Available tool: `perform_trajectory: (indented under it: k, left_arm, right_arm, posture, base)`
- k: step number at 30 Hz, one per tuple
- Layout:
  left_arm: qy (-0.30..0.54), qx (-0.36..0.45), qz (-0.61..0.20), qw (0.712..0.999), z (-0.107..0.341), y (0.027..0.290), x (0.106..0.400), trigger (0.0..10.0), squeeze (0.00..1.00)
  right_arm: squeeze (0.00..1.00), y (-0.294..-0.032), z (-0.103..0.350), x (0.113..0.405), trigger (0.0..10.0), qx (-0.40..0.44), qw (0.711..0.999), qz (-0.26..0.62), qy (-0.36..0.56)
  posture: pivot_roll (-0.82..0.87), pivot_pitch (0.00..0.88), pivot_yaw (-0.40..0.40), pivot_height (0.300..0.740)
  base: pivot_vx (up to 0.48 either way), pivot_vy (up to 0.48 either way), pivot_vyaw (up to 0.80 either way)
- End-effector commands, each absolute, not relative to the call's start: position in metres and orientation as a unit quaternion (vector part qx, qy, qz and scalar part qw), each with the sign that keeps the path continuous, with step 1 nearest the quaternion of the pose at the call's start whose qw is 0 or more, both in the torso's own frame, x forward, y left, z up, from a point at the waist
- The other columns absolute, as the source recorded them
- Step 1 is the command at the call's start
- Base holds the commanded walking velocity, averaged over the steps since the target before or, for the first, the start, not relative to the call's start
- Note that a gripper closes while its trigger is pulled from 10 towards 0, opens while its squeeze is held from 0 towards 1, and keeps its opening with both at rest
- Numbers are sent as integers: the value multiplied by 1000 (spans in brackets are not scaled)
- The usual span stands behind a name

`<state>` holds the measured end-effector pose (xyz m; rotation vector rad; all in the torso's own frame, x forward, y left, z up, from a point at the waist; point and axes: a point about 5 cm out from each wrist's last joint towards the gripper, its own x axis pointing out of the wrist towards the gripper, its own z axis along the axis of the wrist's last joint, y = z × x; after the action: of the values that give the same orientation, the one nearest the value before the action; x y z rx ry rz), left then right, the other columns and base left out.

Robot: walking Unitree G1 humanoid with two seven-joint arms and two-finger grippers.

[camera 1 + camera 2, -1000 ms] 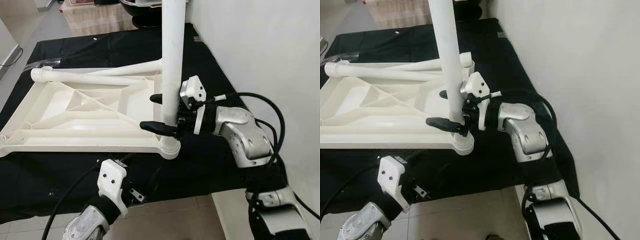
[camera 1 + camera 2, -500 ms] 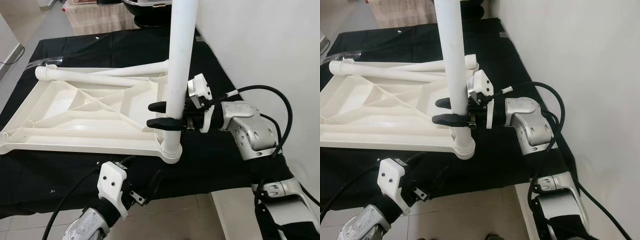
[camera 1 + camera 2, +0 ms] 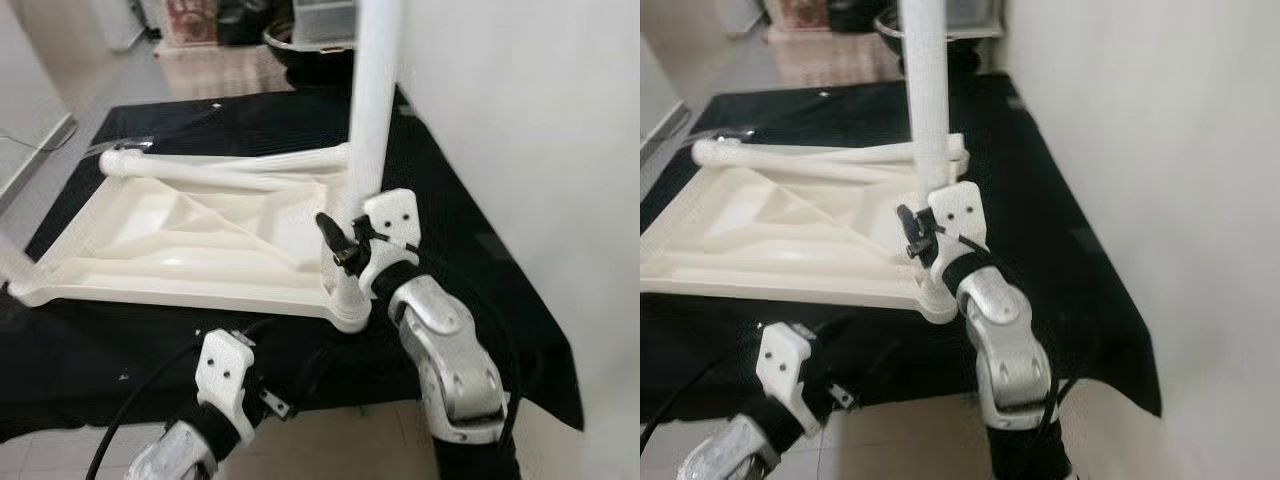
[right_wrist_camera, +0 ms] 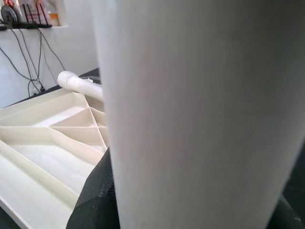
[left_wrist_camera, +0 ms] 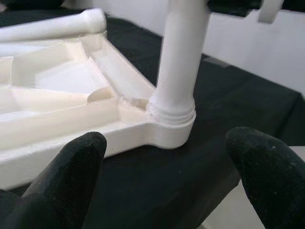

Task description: Building children table

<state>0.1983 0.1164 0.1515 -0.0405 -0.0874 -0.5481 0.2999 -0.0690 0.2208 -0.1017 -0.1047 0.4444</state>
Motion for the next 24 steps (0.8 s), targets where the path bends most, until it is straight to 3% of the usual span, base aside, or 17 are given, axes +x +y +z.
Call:
perform_trajectory:
  k: [1, 4, 5, 6, 7, 8, 12, 16, 17, 19, 21, 24]
  left_arm:
    - [-37, -20, -275, 961, 148, 117, 201, 10000, 0]
    - [-41, -20, -272, 961, 148, 116, 203, 10000, 0]
    - [-43, -20, -269, 962, 148, 116, 204, 10000, 0]
    - [-43, -20, -269, 962, 148, 116, 204, 10000, 0]
    - [-45, -20, -265, 963, 148, 116, 204, 10000, 0]
    - [-47, -20, -262, 964, 149, 116, 205, 10000, 0]
    - [-49, -20, -260, 964, 149, 116, 205, 10000, 0]
    - [-49, -22, -263, 963, 150, 115, 204, 10000, 0]
    - [-49, -22, -264, 963, 150, 115, 203, 10000, 0]
    - [-49, -22, -265, 963, 150, 114, 201, 10000, 0]
    - [-49, -22, -265, 963, 150, 114, 201, 10000, 0]
    - [-49, -22, -264, 963, 151, 114, 200, 10000, 0]
  right_arm:
    - [0, -72, 182, 310, 0, -60, 974, 213, 45]
    - [0, -73, 194, 322, 0, -58, 976, 209, 31]
    - [0, -74, 197, 326, 4667, -59, 976, 209, 26]
    - [0, -74, 197, 326, 4667, -59, 976, 209, 26]
    - [0, -73, 202, 326, 10000, -52, 977, 208, 18]
    - [1000, -70, 207, 325, 10000, -47, 972, 230, 9]
    - [1000, -62, 216, 321, 10000, -35, 957, 289, -13]
    - [1000, -58, 232, 317, 10000, -43, 886, 457, -65]
    - [0, -59, 233, 317, 10000, -59, 866, 492, -69]
    - [0, -62, 235, 318, 10000, -80, 838, 535, -73]
    - [0, -62, 235, 318, 10000, -80, 838, 535, -73]
    - [0, -64, 236, 320, 10000, -91, 813, 570, -71]
  posture:
    - [-13, 146, 15, 740]
    - [-10, 143, 7, 740]
    - [-11, 140, 3, 740]
    - [-11, 140, 3, 740]
    - [-8, 139, 0, 740]
    - [-6, 141, -2, 740]
    - [-5, 142, -3, 740]
    - [2, 153, -2, 740]
    - [13, 160, -5, 740]
    - [17, 164, -5, 740]
    - [17, 164, -5, 740]
    - [29, 172, -8, 740]
  base:
    - [0, 0, 0]
    - [0, 0, 0]
    - [0, 0, 0]
    - [0, 0, 0]
    - [0, 0, 0]
    - [0, 0, 0]
    - [0, 0, 0]
    - [0, 0, 0]
    - [0, 0, 0]
    - [0, 0, 0]
    - [0, 0, 0]
    - [0, 0, 0]
